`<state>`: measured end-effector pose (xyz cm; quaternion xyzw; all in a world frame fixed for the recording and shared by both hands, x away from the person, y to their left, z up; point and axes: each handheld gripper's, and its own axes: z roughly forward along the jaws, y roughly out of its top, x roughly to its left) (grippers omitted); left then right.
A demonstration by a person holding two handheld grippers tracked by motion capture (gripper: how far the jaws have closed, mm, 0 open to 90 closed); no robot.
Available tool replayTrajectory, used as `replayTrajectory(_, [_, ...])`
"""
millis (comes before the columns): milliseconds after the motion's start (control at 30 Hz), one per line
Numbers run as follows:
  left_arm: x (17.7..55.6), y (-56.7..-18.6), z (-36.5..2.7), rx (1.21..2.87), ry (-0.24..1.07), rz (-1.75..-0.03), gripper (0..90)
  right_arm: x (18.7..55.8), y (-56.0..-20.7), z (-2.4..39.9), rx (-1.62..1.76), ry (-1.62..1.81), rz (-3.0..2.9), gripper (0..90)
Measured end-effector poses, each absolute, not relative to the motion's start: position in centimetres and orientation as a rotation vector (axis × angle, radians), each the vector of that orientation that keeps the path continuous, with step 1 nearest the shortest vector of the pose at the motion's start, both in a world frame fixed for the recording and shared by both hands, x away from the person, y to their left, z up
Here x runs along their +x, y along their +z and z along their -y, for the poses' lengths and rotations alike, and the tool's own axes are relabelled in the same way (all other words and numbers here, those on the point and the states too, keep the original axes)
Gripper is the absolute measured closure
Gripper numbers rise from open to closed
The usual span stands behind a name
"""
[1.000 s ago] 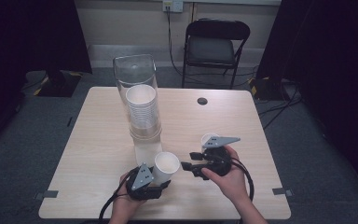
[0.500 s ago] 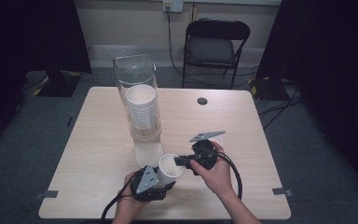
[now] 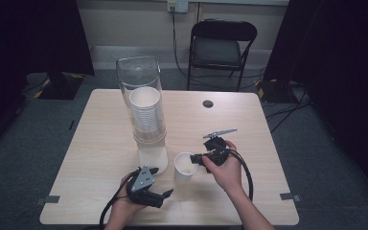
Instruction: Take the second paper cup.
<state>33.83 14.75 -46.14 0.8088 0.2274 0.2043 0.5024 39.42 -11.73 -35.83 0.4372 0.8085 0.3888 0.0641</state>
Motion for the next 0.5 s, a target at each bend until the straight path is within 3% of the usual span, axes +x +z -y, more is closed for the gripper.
replayTrajectory(233, [33.9, -46.0, -16.4, 1.951, 0.488, -0.590, 9.4, 39.7, -36.5, 11.2, 1.312, 1.074, -2.441, 76.2])
replayTrajectory(500, [33.9, -45.9, -17.9, 1.943, 0.472, -0.599, 9.0, 38.6, -35.8, 12.5, 1.224, 1.173, -2.388, 45.0])
